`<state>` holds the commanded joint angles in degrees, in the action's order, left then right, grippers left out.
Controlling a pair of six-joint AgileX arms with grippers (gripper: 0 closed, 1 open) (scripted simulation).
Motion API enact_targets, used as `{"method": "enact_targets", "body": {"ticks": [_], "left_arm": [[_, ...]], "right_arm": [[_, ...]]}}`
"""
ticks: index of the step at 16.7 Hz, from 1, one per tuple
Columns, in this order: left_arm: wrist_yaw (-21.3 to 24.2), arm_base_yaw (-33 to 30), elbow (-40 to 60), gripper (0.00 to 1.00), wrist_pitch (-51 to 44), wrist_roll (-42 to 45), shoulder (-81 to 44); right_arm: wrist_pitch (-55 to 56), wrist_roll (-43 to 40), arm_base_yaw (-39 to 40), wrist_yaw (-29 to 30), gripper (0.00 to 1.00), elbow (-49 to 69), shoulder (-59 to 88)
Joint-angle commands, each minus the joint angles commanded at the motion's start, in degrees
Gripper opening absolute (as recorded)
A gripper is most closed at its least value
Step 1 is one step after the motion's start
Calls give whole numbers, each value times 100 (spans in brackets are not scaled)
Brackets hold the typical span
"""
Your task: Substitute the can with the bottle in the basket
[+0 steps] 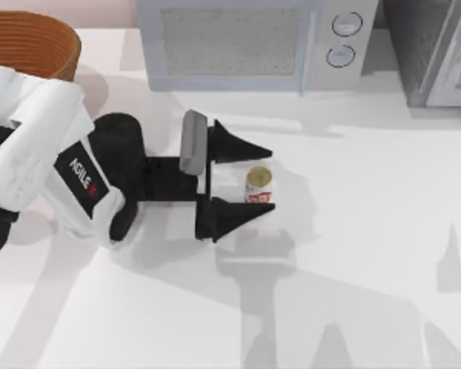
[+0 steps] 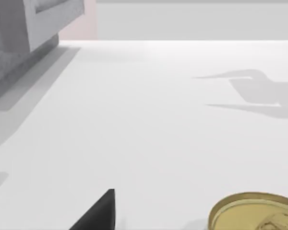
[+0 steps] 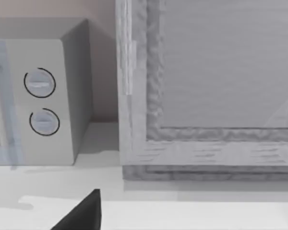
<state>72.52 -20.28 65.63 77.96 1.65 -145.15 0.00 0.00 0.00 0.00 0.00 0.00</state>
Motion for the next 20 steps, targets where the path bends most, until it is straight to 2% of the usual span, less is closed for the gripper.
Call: {"method": "enact_targets", "body": {"ticks": [6,9,14,20], "left_arm": [[0,-19,-2,100,0,0,1],[-256,118,-220,100,-275,-41,345],[-1296,582,-1115,100,-1409,-98,2113],[-3061,1172,-2659,100,-3335,-82,5691]], "right_arm": [[0,0,0,0,100,0,0],[0,0,0,0,100,0,0],[0,0,0,0,100,0,0],[0,0,0,0,100,0,0]]}}
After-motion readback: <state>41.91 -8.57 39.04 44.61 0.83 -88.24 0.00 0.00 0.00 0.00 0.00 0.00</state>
